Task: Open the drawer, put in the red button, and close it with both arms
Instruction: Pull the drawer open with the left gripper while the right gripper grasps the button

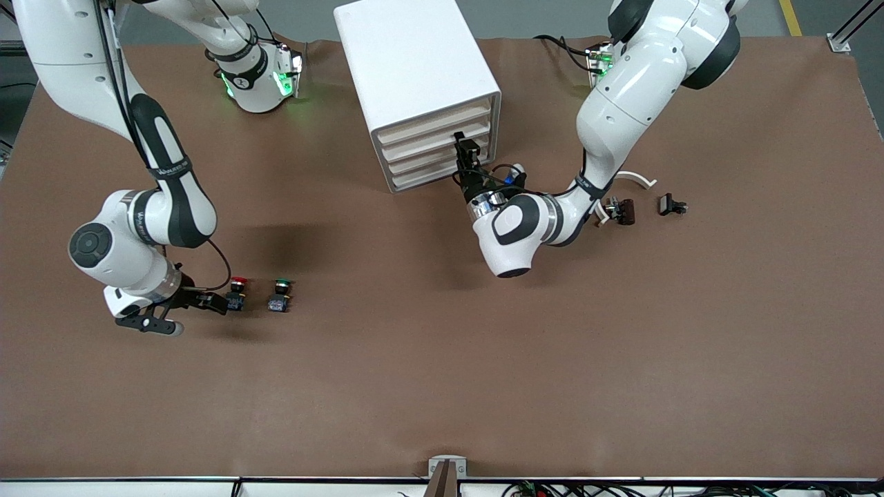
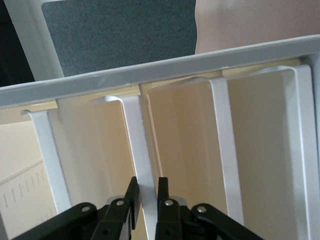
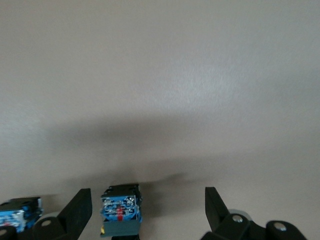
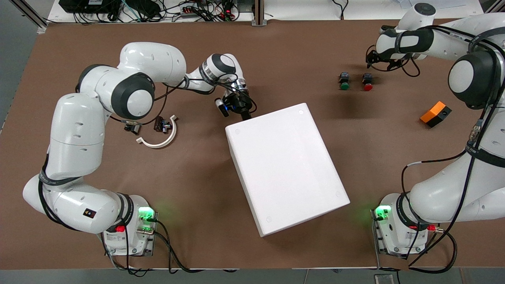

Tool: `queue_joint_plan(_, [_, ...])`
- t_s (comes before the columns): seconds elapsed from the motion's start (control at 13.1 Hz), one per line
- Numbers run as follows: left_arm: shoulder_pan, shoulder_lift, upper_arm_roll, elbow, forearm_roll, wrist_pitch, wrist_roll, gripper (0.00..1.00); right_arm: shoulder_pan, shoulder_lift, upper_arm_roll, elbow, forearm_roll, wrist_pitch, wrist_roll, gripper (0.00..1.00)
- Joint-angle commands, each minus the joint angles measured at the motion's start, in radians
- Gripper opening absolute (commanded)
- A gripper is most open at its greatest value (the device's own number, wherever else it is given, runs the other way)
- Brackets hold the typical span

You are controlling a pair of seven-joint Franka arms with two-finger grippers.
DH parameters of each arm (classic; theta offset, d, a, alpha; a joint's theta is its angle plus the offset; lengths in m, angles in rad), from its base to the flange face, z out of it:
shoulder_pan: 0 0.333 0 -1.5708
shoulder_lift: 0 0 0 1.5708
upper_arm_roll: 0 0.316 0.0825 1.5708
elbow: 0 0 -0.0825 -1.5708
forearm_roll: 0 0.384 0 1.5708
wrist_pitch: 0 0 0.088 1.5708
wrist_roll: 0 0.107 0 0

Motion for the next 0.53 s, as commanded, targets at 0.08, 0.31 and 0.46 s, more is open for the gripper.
queue_joint_plan(0.08, [0.01,0.014,0.059,0.035,-0.06,0.025,-0.013,0.18,0.022,0.0,0.003,-0.018,0.043,0.015,0.037,1.0])
queue_joint_plan(0.31, [0.031,0.013,0.067,0.043,-0.071,0.03,-0.013,0.18,0.049,0.003,0.002,-0.032,0.048,0.017,0.054,1.0])
queue_joint_plan(0.46, [0.054,0.013,0.067,0.051,-0.086,0.044,-0.008,0.18,0.059,0.009,0.002,-0.038,0.047,0.017,0.05,1.0])
